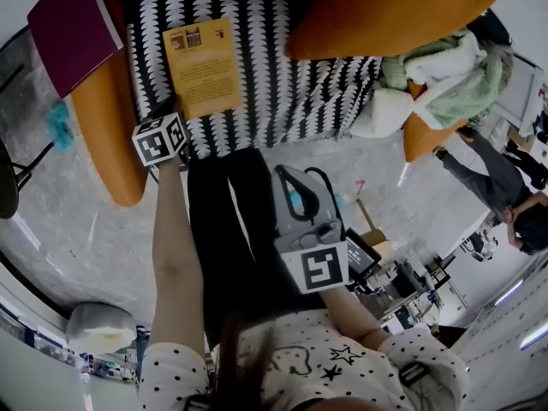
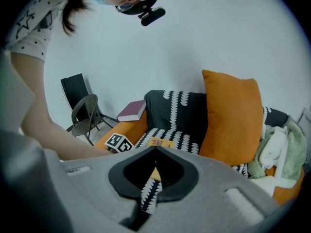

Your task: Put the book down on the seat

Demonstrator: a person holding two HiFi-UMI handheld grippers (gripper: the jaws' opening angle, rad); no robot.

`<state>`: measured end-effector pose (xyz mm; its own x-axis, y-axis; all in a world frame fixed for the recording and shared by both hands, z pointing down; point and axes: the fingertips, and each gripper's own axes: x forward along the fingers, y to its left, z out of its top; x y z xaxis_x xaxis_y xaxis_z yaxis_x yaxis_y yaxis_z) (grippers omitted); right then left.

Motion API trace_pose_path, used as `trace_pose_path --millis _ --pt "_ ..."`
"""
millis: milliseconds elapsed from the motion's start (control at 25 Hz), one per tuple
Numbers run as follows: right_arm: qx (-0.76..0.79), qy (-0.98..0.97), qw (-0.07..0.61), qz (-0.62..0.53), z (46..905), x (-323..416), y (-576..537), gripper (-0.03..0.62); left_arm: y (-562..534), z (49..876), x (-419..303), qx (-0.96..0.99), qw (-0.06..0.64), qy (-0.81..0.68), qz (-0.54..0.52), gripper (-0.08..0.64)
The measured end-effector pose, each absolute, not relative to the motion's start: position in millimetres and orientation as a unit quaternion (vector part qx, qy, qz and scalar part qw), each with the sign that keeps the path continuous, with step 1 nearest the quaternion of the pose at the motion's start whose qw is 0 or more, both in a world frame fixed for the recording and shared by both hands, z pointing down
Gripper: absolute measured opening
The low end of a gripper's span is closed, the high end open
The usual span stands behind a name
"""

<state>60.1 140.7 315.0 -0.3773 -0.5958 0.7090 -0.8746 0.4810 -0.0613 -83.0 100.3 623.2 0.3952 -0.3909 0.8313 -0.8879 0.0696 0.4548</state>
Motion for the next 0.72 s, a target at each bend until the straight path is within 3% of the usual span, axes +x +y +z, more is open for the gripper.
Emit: trace_pose_path --millis 720 --pt "0.46 -0.805 0.309 0.212 314 61 134 -0.003 98 604 -94 0.646 0.5 -0.531 0.227 -0.006"
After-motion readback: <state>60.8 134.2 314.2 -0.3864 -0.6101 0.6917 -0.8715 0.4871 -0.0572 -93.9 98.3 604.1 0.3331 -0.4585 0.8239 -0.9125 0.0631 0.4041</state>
